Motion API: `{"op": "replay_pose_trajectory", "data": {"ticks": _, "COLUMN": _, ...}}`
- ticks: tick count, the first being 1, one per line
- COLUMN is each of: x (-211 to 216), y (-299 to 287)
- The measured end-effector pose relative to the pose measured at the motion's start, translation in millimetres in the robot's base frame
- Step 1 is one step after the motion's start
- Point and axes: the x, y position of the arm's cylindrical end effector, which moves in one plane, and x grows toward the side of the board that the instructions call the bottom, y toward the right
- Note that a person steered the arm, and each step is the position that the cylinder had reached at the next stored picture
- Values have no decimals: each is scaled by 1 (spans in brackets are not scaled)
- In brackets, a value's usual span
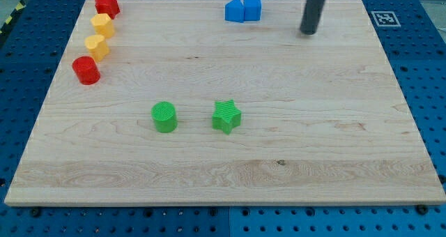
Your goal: Move the blue blocks to the left
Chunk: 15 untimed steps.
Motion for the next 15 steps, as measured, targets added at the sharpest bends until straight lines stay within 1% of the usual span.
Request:
{"op": "replay_pose_trajectory", "data": {"ticks": 1, "x": -31, "y": -10}}
{"op": "replay_pose_trajectory", "data": {"ticks": 2, "x": -45, "y": -44}}
{"op": "replay_pose_trajectory", "data": {"ticks": 3, "x": -45, "y": -46}}
{"op": "replay_pose_trajectory", "data": {"ticks": 6, "x": -50, "y": -108}}
{"op": "replay_pose_trajectory", "data": {"ticks": 8, "x": -52, "y": -119}}
{"op": "replay_pose_trajectory", "data": {"ticks": 9, "x": -41, "y": -100}}
{"op": "replay_pose_trajectory", "data": {"ticks": 10, "x": 34, "y": -52}}
{"op": "replay_pose_trajectory", "data": {"ticks": 11, "x": 93, "y": -57}}
{"op": "replay_pose_trajectory", "data": {"ticks": 13, "x": 93, "y": -57}}
{"op": "replay_pose_trajectory", "data": {"ticks": 14, "x": 94, "y": -116}}
{"op": "replay_pose_trajectory", "data": {"ticks": 15, "x": 112, "y": -223}}
